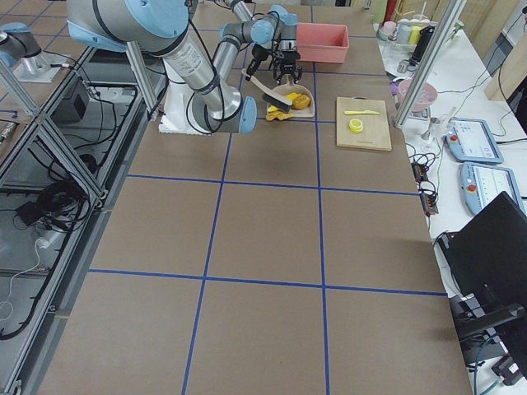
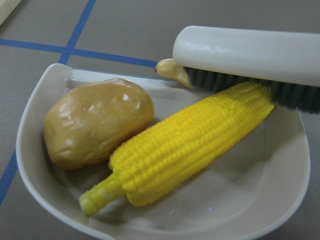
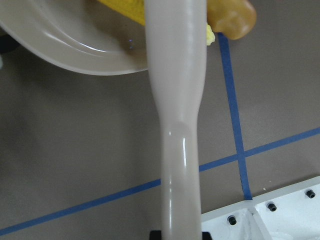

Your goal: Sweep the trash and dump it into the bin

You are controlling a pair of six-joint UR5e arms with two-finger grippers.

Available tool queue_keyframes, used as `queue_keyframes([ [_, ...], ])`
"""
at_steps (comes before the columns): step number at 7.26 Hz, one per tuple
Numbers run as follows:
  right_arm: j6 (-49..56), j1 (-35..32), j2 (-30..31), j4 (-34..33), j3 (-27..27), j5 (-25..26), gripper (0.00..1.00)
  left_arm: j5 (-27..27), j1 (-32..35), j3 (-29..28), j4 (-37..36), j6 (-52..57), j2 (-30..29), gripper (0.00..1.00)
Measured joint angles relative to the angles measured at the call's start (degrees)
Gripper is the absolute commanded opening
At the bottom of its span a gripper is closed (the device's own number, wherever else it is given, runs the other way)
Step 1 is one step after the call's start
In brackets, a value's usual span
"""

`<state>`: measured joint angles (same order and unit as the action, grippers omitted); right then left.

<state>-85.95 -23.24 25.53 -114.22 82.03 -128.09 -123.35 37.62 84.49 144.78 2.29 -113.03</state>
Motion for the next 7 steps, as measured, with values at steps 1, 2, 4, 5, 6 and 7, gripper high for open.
queue_keyframes([
  [1,0.13,-0.45,-0.99,-0.90,-0.17,-0.26,0.00,-0.08,0.00,0.03,0.06,0.00,0.00,0.70],
  [2,0.33,-0.89,-1.37,-2.63,0.53,-0.35,0.00,-0.14,0.00,0.10,0.11,0.00,0.02,0.62],
  [4,3.02,-1.58,1.34,-7.47,5.63,0.13,0.00,-0.21,0.00,0.51,0.14,0.06,0.22,0.52],
  [5,4.96,-2.02,5.32,-9.40,10.78,0.97,0.00,-0.22,0.00,0.68,0.15,0.08,0.32,0.50],
  [6,6.70,-2.22,9.48,-10.86,15.95,2.22,0.00,-0.22,0.00,0.88,0.15,0.08,0.39,0.47],
  [7,8.00,-2.25,12.01,-11.66,18.83,3.33,0.00,-0.21,0.00,1.06,0.15,0.09,0.41,0.45],
])
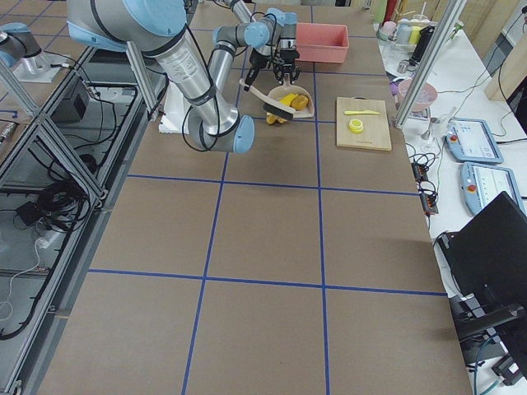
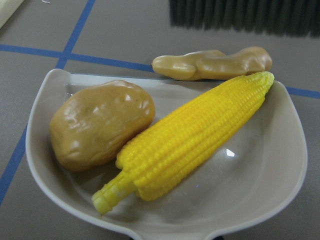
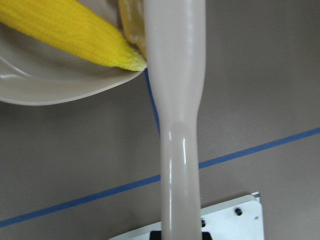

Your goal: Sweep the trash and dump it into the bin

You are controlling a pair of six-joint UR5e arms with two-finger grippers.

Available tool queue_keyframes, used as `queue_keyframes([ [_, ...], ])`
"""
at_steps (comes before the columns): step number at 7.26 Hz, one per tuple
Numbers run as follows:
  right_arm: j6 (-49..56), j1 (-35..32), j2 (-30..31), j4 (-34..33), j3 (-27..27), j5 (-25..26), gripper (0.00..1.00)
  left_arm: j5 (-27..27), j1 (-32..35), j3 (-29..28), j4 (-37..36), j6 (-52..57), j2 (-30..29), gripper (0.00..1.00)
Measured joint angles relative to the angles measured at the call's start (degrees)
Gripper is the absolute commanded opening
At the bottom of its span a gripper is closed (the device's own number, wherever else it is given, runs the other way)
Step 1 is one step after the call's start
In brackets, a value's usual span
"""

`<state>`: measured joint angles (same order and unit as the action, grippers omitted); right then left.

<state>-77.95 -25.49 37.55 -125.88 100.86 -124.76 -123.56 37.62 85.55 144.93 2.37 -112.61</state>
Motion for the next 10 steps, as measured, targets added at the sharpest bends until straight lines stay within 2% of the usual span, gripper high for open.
queue_keyframes([
  [2,1.49,1.89,1.80,-0.35,1.41,2.48,0.00,0.02,-0.02,0.39,0.00,0.00,0.20,0.41],
  [6,4.62,8.05,2.80,-0.10,0.74,7.35,0.00,0.07,-0.09,1.54,0.06,0.00,1.73,0.29],
  [10,11.15,8.67,-7.77,-0.25,-11.12,9.77,0.00,-0.01,-0.09,1.98,0.00,0.00,2.23,0.29],
])
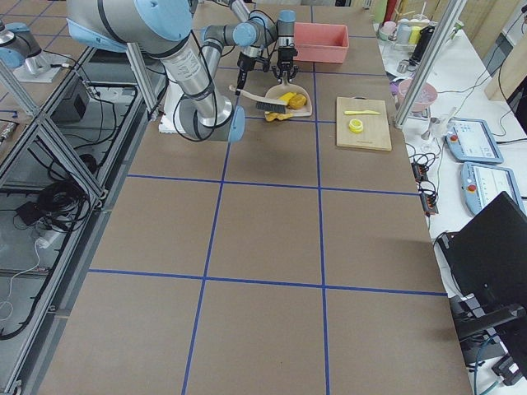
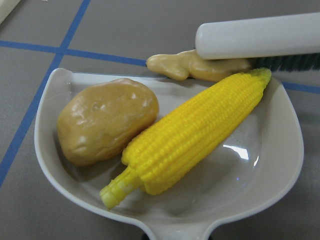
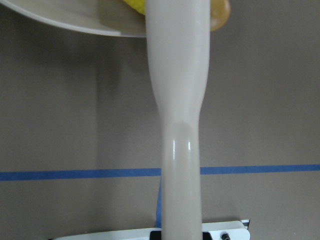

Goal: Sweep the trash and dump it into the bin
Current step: 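Draw the brush back beside the ginger root with the right gripper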

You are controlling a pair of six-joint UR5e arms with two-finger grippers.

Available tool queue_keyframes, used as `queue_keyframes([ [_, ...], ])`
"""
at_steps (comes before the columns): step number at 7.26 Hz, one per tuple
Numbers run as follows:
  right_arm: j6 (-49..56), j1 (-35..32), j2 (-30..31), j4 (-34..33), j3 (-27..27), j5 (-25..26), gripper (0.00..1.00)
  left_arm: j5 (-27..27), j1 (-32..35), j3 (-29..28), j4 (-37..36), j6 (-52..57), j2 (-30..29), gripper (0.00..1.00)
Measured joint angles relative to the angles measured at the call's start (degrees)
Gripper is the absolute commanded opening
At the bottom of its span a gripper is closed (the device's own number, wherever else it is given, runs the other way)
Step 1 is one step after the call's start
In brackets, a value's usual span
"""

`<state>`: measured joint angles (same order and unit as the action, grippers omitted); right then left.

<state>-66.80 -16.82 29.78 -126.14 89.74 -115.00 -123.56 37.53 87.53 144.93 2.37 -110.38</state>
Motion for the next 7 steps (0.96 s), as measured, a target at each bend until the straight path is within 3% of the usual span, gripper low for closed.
queue_keyframes([
  [3,3.56,-0.60,-2.91,-3.26,-0.77,1.35,0.00,-0.01,0.00,0.91,-0.02,0.06,0.75,0.29],
  [5,7.54,-3.23,-1.41,-9.09,4.31,1.78,0.00,-0.01,0.00,1.27,-0.06,0.11,1.12,0.27],
  [7,10.48,-4.42,5.76,-9.91,12.20,3.21,0.00,-0.01,0.00,1.40,-0.07,0.83,1.44,0.27],
])
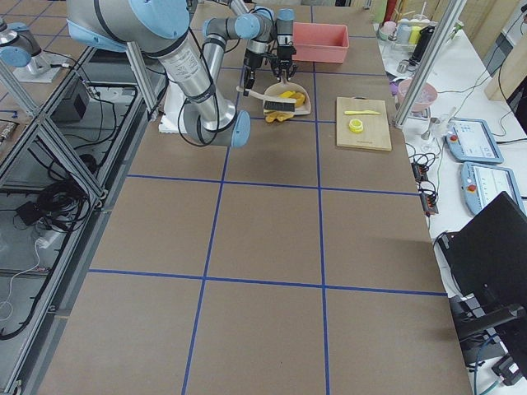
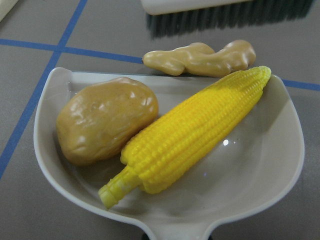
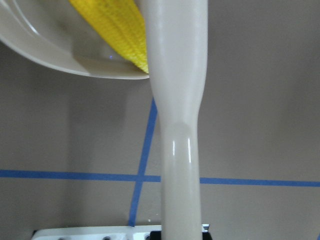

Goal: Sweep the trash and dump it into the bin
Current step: 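Draw the brush back beside the ginger root with the right gripper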

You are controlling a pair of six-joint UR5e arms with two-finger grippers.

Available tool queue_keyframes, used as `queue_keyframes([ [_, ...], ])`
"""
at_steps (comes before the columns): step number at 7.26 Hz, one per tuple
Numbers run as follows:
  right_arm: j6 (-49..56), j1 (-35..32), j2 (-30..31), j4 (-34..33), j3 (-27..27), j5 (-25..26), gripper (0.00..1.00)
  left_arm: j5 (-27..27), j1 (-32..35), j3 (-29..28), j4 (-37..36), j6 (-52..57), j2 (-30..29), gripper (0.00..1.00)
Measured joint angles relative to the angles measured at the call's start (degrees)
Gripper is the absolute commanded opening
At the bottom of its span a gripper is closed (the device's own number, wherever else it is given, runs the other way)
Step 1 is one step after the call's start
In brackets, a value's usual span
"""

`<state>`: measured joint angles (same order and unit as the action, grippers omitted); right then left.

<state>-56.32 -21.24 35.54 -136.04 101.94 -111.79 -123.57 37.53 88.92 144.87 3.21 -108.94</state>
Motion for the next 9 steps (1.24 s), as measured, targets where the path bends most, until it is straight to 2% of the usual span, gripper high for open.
queue_keyframes([
  [2,1.36,-0.21,5.40,3.67,3.01,0.44,0.00,0.00,0.00,0.38,0.00,1.15,0.80,0.26],
  [4,1.62,-0.12,9.57,9.74,3.45,0.44,0.00,0.02,-0.05,0.68,-0.02,2.04,1.29,0.26],
  [9,3.13,-0.08,13.46,18.09,3.38,0.42,0.00,0.25,-0.09,0.81,-0.12,2.24,1.38,0.26],
])
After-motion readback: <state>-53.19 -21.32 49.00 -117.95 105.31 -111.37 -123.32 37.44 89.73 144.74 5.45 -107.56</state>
